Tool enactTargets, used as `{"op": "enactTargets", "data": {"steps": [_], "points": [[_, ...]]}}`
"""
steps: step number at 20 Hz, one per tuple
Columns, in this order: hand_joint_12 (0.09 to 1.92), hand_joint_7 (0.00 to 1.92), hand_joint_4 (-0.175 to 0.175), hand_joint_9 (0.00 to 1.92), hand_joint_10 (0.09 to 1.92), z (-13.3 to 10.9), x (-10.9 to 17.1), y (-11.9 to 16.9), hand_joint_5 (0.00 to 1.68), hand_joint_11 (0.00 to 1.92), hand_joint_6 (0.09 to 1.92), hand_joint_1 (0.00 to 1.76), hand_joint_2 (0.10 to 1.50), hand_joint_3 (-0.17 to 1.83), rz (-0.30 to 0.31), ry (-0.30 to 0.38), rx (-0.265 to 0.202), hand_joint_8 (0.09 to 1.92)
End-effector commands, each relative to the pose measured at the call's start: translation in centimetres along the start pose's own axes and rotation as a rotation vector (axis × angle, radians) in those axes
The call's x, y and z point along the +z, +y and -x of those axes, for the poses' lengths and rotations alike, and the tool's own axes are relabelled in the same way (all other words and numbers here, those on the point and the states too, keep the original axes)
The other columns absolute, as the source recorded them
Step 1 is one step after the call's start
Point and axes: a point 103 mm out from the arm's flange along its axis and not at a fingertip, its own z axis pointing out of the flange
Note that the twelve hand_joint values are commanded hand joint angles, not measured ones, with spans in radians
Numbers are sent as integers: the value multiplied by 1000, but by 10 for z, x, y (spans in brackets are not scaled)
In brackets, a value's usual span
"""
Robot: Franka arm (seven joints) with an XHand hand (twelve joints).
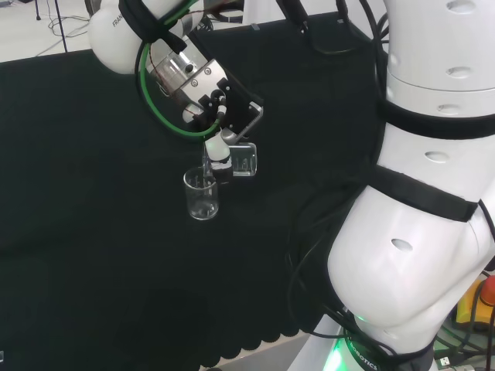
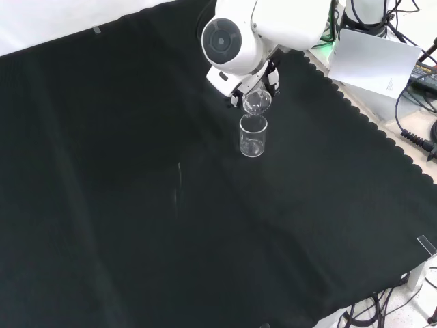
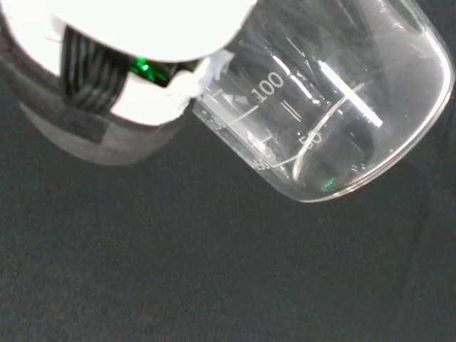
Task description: Pour the water from the handheld beaker into the one on the table.
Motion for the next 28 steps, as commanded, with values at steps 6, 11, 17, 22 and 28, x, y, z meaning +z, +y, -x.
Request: {"op": "enactTargets", "data": {"steps": [6, 11, 17, 22, 28], "points": [[619, 1322, -175, 1746, 110, -8, -3, -1, 1264, 1366, 649, 1311, 661, 637, -24, -37, 5, 619], [619, 1321, -175, 1745, 112, -11, -9, -3, 1264, 1366, 649, 1311, 661, 637, -27, -49, 8, 620], [619, 1321, -175, 1744, 113, -14, -11, -4, 1263, 1365, 650, 1311, 662, 637, -48, -51, 7, 621], [619, 1320, -175, 1743, 115, -17, -13, -3, 1263, 1366, 651, 1311, 662, 637, -69, -66, 9, 621], [620, 1320, -175, 1742, 117, -14, -15, -2, 1262, 1367, 652, 1311, 662, 636, -86, -85, 17, 622]]}}
